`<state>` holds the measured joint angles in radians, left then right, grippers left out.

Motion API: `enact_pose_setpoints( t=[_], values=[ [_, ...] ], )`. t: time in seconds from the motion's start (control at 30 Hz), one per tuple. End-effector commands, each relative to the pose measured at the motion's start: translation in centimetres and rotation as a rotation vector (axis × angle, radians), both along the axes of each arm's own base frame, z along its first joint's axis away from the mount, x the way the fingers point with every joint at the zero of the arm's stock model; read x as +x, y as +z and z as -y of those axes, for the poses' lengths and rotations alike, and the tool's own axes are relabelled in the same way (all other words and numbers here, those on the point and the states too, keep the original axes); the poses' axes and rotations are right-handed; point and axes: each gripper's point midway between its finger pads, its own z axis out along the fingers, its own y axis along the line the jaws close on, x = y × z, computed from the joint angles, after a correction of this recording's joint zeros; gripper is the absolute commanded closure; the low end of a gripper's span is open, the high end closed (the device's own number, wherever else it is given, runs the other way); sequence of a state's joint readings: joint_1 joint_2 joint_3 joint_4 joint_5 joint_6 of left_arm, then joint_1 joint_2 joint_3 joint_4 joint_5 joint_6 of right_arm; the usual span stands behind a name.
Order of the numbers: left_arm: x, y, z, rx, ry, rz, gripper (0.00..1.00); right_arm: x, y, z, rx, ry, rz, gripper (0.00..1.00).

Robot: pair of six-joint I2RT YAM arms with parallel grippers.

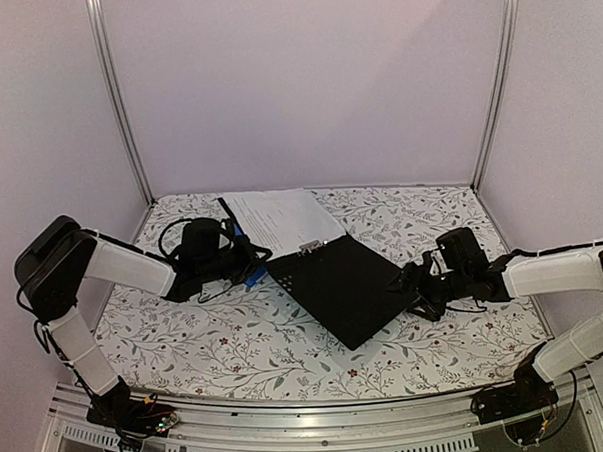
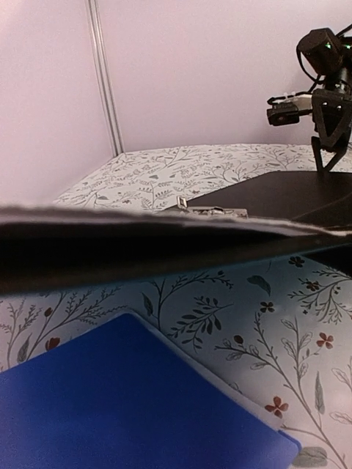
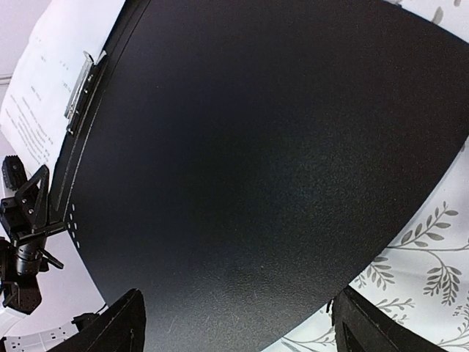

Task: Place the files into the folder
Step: Close the folder with files at the center of the board.

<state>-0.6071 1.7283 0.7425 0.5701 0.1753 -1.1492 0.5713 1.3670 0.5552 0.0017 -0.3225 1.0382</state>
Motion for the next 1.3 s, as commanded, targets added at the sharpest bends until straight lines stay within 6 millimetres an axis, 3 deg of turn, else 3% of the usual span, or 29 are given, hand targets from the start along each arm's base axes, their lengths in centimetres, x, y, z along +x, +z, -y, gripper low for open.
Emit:
enact_pose_setpoints(
  t=[0.0, 0.23, 0.5, 0.83, 1.0, 1.27],
  values=[
    [-1.1, -0.9, 1.6, -0.004, -0.052, 0.003, 1.0, 0.7, 1.5, -0.4, 0.046, -0.031, 0.046, 0.13],
    [-2.5, -2.4, 2.5, 0.007, -0.1, -0.022, 1.0, 1.1, 3.8, 0.0, 0.068, -0.063, 0.108, 0.14],
    [-3.7, -3.4, 4.2, -0.002, -0.171, -0.046, 1.0, 1.3, 8.2, 0.2, 0.079, -0.065, 0.209, 0.15],
    [-7.8, -4.1, 8.3, -0.032, -0.347, -0.089, 1.0, 1.8, 13.1, 1.0, -0.005, -0.043, 0.337, 0.15],
    [-9.9, -5.2, 10.2, -0.036, -0.443, -0.13, 1.0, 2.7, 13.7, 1.1, -0.064, -0.028, 0.368, 0.15],
    [-12.2, -6.2, 11.8, -0.042, -0.565, -0.175, 0.97, 4.7, 13.0, 0.5, -0.155, -0.004, 0.386, 0.12]
  ],
)
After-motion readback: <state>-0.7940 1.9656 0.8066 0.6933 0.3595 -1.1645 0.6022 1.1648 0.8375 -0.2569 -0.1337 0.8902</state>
